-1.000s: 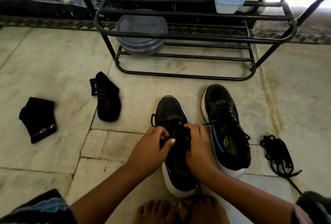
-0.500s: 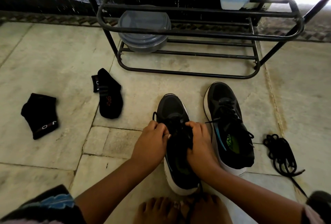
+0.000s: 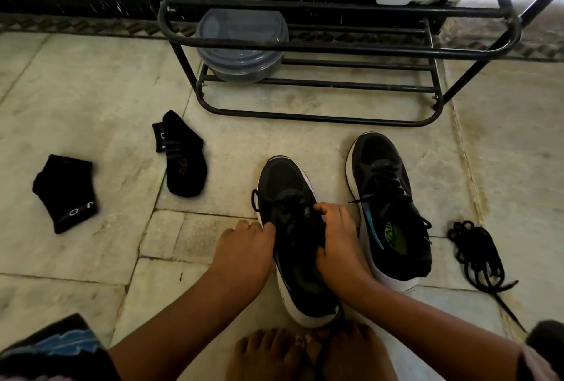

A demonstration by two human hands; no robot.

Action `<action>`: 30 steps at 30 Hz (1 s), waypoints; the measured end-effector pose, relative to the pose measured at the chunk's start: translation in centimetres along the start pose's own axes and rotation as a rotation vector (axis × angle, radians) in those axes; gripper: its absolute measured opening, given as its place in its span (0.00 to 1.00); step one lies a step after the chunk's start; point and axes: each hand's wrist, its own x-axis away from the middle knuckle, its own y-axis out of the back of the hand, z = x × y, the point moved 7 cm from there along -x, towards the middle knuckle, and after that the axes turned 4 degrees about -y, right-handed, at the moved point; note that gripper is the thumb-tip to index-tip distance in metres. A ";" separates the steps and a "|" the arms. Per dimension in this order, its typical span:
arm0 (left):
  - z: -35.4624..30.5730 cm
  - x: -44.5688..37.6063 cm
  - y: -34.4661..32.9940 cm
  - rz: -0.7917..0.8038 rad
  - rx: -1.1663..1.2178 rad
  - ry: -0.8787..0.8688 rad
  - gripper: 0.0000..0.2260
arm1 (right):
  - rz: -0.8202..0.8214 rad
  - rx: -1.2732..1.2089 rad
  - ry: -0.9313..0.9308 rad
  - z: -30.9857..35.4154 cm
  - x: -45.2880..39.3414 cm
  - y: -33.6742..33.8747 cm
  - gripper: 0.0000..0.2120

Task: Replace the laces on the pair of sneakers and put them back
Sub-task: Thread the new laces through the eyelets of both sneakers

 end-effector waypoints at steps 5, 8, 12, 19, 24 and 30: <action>4.7 1.2 -3.6 0.202 -0.144 0.235 0.11 | -0.002 0.011 -0.012 -0.4 0.2 0.2 0.30; 6.7 1.8 -4.3 0.157 -0.115 0.373 0.09 | 0.011 -0.001 -0.018 -0.1 0.2 0.0 0.32; 6.1 1.3 -4.6 0.065 0.039 0.314 0.12 | 0.001 0.018 -0.018 -0.1 0.1 0.1 0.33; 2.1 -1.3 0.4 -0.419 0.709 -0.019 0.12 | 0.006 0.025 -0.024 0.0 0.0 -0.1 0.33; 2.5 -3.0 -0.9 -0.388 0.829 0.097 0.04 | 0.007 0.010 -0.028 0.1 0.1 -0.3 0.34; 2.2 -2.1 -1.8 -0.389 0.792 0.062 0.07 | 0.010 0.006 -0.032 0.0 0.1 -0.2 0.34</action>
